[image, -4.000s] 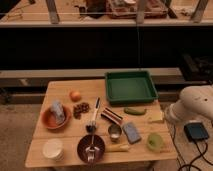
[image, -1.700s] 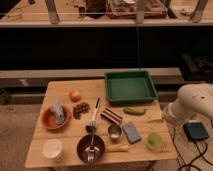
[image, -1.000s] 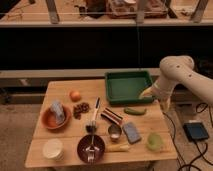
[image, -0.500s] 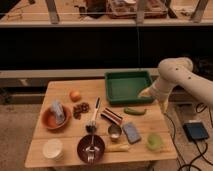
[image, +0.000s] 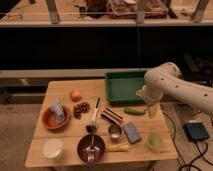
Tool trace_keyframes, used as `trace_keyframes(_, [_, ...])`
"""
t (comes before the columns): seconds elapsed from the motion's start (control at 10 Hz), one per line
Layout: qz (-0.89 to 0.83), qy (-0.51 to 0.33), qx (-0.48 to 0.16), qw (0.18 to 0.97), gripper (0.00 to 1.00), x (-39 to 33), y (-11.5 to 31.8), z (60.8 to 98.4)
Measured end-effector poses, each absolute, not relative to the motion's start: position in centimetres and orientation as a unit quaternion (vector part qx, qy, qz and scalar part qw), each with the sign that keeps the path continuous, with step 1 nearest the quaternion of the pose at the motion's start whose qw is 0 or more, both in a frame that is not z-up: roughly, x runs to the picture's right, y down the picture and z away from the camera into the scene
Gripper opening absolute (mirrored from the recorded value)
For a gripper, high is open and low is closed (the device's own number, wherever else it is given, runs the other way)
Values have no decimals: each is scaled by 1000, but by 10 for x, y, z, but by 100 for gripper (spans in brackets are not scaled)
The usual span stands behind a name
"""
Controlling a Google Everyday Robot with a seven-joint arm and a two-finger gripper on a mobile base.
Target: Place pepper in paper cup
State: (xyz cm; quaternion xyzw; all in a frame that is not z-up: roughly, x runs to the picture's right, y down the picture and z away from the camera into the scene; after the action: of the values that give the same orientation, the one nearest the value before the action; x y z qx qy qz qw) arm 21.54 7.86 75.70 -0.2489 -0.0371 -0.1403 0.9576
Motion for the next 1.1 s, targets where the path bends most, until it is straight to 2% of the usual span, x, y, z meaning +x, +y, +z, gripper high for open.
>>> trace_keyframes(0.2, [-104,-21,-250,963,80,215,78,758])
trace_keyframes(0.4, [-103,-61,-268,956,80,218,87,764])
trace_keyframes(0.7, [-99,-138,-301,939,80,223,123,797])
trace_keyframes(1.1, [-106,-177,-337,919,80,207,159,822])
